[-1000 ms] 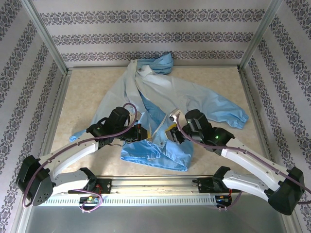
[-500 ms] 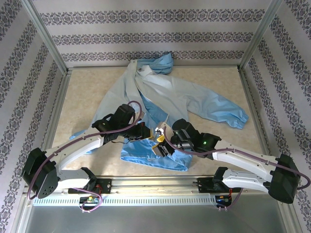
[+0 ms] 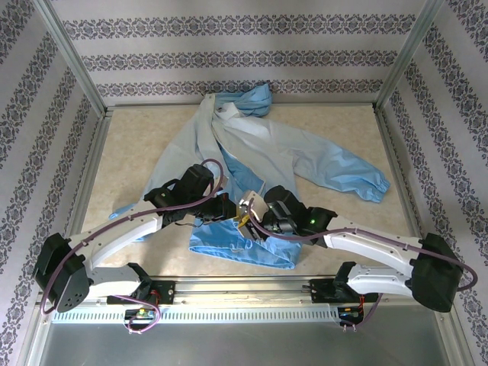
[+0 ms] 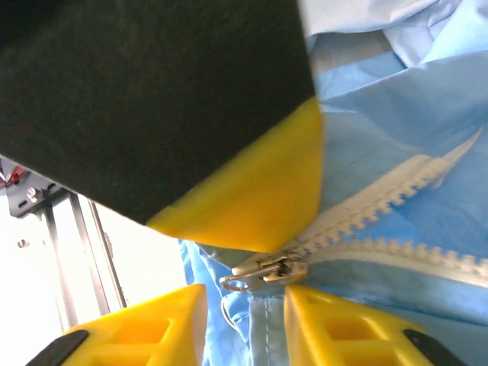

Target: Zip up the jacket

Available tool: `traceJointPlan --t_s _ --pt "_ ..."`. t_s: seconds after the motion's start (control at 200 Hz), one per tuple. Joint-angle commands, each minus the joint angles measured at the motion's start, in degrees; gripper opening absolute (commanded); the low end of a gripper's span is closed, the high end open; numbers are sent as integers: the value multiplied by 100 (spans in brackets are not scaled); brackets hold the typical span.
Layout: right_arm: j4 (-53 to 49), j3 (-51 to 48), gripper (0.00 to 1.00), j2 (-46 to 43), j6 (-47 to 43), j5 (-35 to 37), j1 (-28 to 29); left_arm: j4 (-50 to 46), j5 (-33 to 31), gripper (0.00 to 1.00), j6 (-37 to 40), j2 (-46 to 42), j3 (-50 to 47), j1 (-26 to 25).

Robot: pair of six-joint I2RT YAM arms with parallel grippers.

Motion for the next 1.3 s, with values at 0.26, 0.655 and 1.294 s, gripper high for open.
traceJointPlan --t_s 0.26,0.655,1.294 --pt "-26 6 23 -175 -103 -295 -173 -103 -74 0 5 -186 -5 -68" --pt "221 60 57 67 -186 -509 -136 3 -62 0 -5 -155 -55 -69" --pt "-178 64 44 8 -608 -548 -535 -6 -9 0 67 -150 -98 -68"
